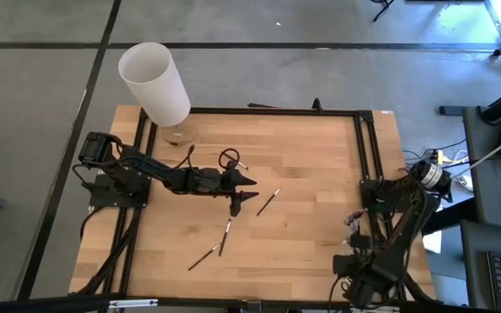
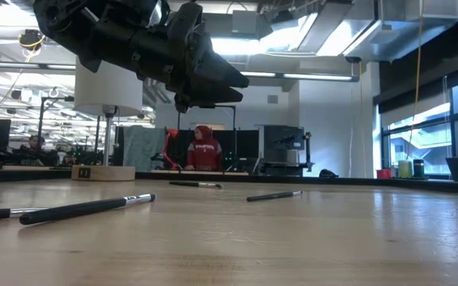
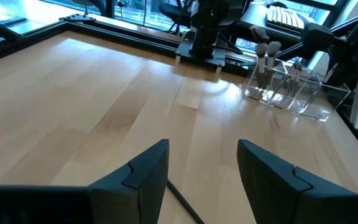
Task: Put items in baskets/containers
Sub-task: Adjust the transparent organizer on the table, then put the eyeshadow brush into the transparent organizer
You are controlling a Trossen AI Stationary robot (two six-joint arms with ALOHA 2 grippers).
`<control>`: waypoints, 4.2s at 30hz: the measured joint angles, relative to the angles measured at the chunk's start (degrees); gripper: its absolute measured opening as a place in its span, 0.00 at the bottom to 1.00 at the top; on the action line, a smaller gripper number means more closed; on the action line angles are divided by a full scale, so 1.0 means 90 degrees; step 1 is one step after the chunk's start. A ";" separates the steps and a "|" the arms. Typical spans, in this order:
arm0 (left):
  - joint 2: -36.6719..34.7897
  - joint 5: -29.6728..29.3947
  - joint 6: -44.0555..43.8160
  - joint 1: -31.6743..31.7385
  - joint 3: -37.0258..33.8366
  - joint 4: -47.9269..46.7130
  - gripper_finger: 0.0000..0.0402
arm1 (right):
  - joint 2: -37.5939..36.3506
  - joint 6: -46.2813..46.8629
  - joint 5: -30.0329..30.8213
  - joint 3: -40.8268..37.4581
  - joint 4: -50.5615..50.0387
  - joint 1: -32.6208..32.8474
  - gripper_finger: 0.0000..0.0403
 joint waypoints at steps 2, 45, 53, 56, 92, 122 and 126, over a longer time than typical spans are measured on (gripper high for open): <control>0.0000 0.0000 -0.0006 -0.0001 0.0000 0.0000 0.46 | 0.0000 0.0000 0.0009 0.0000 -0.0090 -0.0075 0.04; 0.0022 0.1027 0.4552 0.2931 0.2139 -0.6356 0.46 | -0.2669 -0.4692 0.0745 -0.2334 0.4571 -0.5235 0.14; 0.0775 0.1304 0.4775 0.2917 0.2139 -0.6267 0.46 | -0.3014 -0.4985 0.1510 -0.3403 0.6806 -0.5749 0.14; 0.1042 0.1258 0.4778 0.2915 0.2199 -0.6257 0.46 | -0.3019 -0.5363 0.1539 -0.3338 0.6820 -0.5814 0.14; 0.1271 0.1292 0.0488 0.3209 0.2387 -0.5754 0.10 | -0.2150 -0.4656 0.1861 -0.3305 0.8086 -0.5889 0.14; 0.0389 -0.1025 -0.1525 0.0610 0.1848 -0.2727 0.09 | -0.2455 -0.4108 0.0047 -0.5213 1.1297 -0.7082 0.32; 0.0391 -0.0435 -0.1899 0.0649 0.0937 -0.0409 0.08 | -0.2458 -0.4195 0.0365 -0.5214 1.1495 -0.7016 0.39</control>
